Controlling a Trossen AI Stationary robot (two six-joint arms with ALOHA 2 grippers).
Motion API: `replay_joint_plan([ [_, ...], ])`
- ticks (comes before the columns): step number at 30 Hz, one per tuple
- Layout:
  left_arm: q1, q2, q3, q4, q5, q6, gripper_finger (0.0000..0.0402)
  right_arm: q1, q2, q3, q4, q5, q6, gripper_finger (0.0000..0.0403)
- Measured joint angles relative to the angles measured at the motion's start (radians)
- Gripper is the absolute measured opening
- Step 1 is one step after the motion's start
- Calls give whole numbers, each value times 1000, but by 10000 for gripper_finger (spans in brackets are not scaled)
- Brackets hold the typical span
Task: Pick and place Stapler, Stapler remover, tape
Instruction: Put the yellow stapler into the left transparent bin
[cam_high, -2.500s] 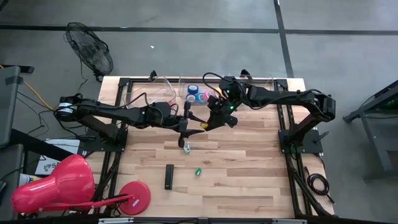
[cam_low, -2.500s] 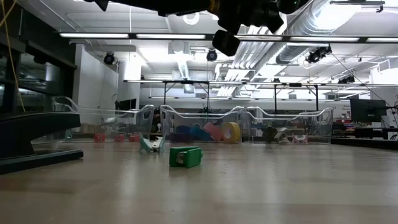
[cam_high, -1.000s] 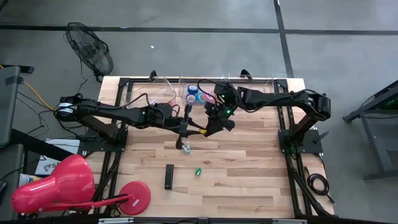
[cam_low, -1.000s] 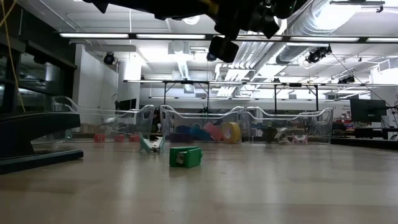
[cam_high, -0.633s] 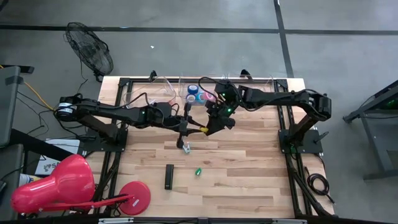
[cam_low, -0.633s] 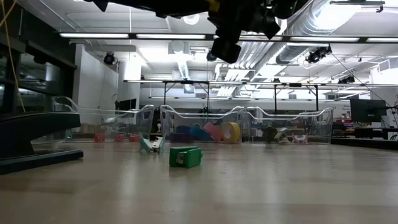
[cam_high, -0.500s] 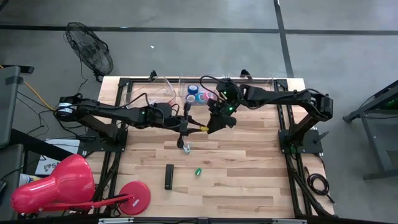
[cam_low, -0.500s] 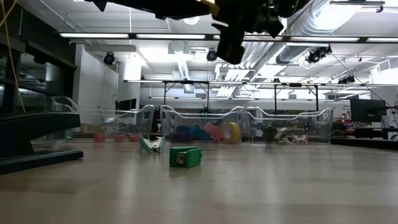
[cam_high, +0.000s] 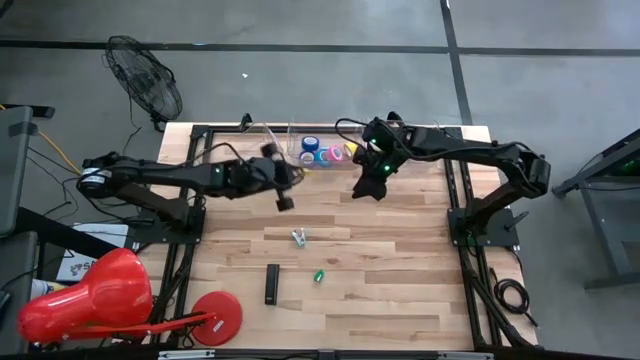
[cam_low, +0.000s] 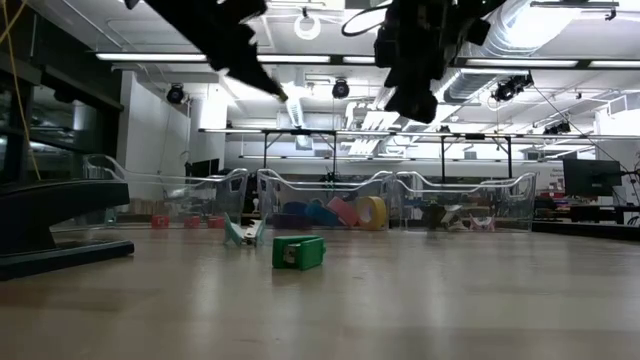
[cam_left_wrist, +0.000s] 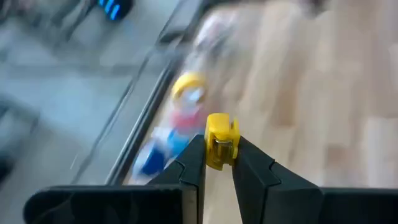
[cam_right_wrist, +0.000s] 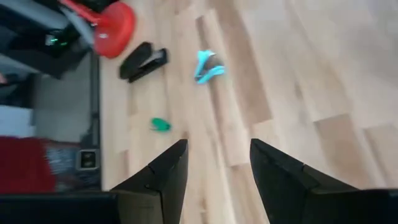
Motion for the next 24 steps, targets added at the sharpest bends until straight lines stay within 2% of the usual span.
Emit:
replay_joint_plan([
  [5, 105, -15, -1, -185, -56, -210, 48, -5, -1, 0, -10, 69, -19, 163],
  [12, 283, -1, -1, -314, -50, -547, 48, -5, -1, 1, -8, 126, -34, 163],
  [16, 382, 24, 0, -326, 20, -640, 48, -5, -1, 1, -8, 155, -45, 161],
  [21, 478, 114, 0, -326, 142, -700, 48, -5, -1, 1, -8, 155, -60, 161],
  [24, 511, 183, -2, -336, 163, -722, 48, -4, -1, 1, -7, 155, -61, 159],
])
